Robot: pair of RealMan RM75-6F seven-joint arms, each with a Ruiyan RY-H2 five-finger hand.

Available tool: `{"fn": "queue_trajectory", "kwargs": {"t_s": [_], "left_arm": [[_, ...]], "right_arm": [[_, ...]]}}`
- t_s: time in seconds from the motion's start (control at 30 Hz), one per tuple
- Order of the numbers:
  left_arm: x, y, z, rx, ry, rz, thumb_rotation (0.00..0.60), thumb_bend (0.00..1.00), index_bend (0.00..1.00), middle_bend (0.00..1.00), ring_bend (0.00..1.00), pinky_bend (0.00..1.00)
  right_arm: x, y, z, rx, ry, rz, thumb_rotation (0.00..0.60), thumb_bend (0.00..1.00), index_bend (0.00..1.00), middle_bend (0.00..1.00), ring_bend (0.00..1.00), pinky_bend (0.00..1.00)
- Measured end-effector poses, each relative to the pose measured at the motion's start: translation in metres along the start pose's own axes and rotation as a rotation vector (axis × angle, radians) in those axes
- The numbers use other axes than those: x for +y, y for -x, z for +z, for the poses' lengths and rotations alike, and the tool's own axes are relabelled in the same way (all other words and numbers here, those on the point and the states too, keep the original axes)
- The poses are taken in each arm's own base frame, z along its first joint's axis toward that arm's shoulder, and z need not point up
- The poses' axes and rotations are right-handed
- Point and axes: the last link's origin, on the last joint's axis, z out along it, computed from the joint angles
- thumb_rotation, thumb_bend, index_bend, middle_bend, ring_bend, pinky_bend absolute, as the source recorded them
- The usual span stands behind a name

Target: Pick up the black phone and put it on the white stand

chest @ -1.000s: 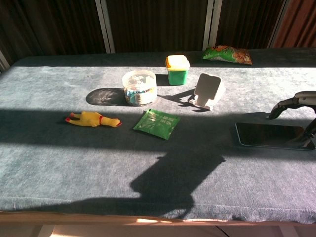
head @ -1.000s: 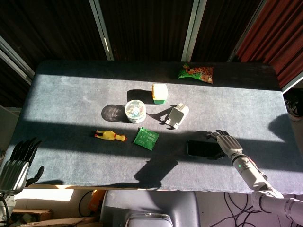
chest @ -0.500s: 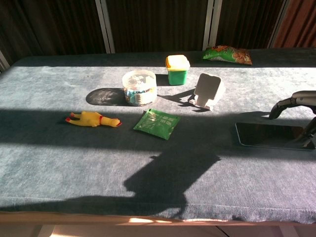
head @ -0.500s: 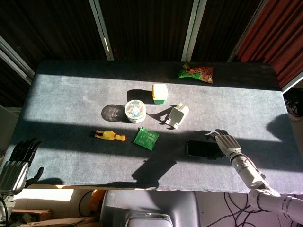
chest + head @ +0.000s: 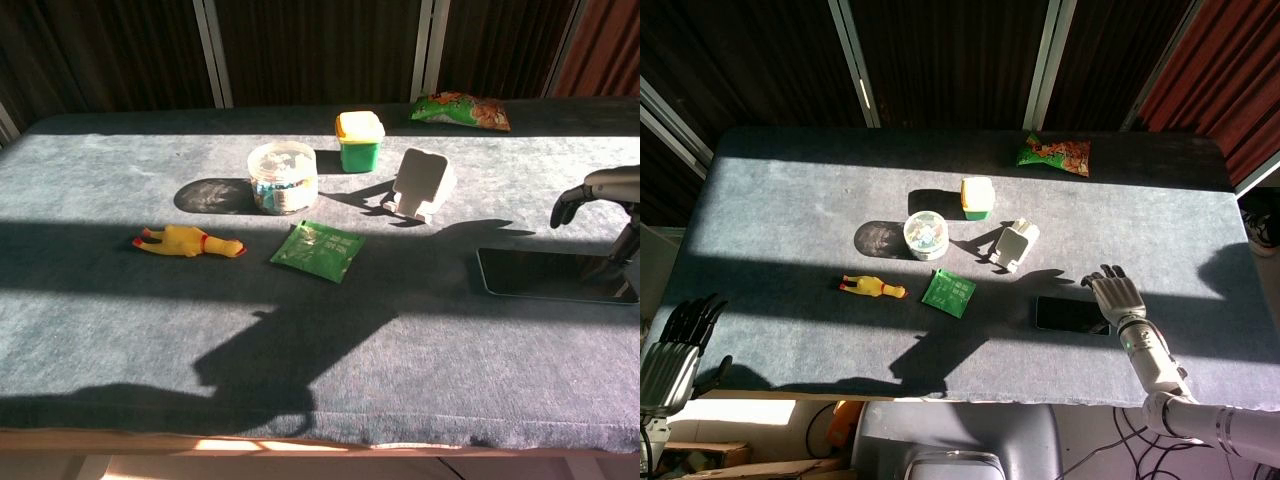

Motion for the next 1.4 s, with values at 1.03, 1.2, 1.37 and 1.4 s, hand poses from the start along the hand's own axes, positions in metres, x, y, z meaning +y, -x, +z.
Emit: {"fn": "queue_trajectory", "kwargs": {"t_s": [1.03,1.2,1.37,1.4], "left_arm": [[0.002,-0.001,-0.005,-0.002,0.03,-0.005,0.6,0.37,0.0,0.0,0.0,0.0],[0.004,0.0,-0.006,-0.009,0.041,-0.003,0.6,0.37,0.0,0.0,0.0,0.0],[0.004,0.001,-0.006,-0.011,0.044,-0.003,0.6,0.37,0.0,0.0,0.0,0.0],[0.004,0.001,-0.006,-0.012,0.044,-0.003,0.6,0.37,0.0,0.0,0.0,0.0]], "right_arm": [[-0.035,0.013,0.004,-0.013,0.022,-0.116,0.6,0.18,0.44,0.31,0.08,0.0],[-0.038,0.015,0.007,-0.012,0.035,-0.126,0.6,0.18,0.44,0.31,0.08,0.0],[-0.039,0.015,0.011,-0.008,0.051,-0.124,0.6,0.18,0.46,0.31,0.1,0.0],[-0.039,0.016,0.012,-0.008,0.052,-0.124,0.6,0.18,0.46,0.31,0.1,0.0]]}}
